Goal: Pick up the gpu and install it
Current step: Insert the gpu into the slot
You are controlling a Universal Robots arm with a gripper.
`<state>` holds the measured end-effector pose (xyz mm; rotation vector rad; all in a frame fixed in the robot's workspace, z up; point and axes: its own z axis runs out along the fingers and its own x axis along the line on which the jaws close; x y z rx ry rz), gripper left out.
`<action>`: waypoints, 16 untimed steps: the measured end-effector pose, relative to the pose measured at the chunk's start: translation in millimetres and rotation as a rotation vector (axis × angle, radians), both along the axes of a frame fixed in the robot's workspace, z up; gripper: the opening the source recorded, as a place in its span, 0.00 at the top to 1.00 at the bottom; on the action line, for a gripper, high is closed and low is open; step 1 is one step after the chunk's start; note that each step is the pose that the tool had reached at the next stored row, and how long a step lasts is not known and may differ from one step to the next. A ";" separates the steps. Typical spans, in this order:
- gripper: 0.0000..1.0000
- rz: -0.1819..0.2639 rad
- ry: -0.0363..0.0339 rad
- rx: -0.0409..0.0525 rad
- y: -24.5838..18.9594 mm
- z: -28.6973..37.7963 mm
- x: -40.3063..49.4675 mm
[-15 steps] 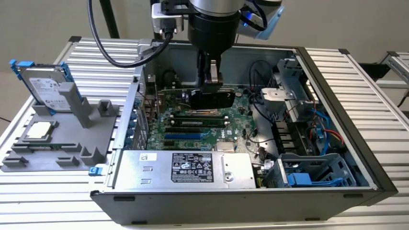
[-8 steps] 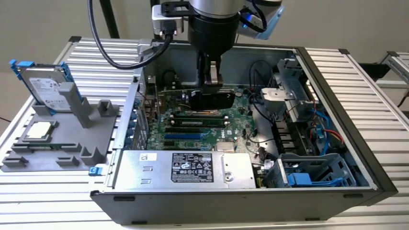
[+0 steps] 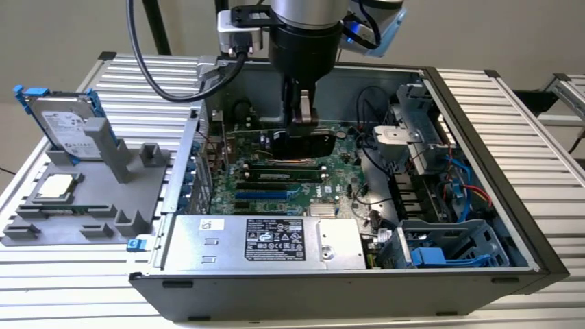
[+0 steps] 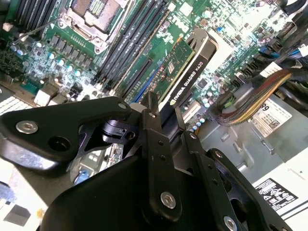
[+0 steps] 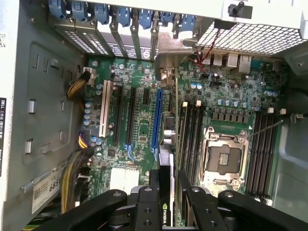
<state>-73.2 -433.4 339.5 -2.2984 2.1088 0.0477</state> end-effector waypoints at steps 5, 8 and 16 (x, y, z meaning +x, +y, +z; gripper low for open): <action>1.00 0.000 -0.0002 0.0000 0.0 -1.8 0.0; 1.00 0.000 -0.0003 0.0000 0.0 -2.8 0.0; 1.00 0.000 -0.0007 0.0000 0.0 -5.6 0.0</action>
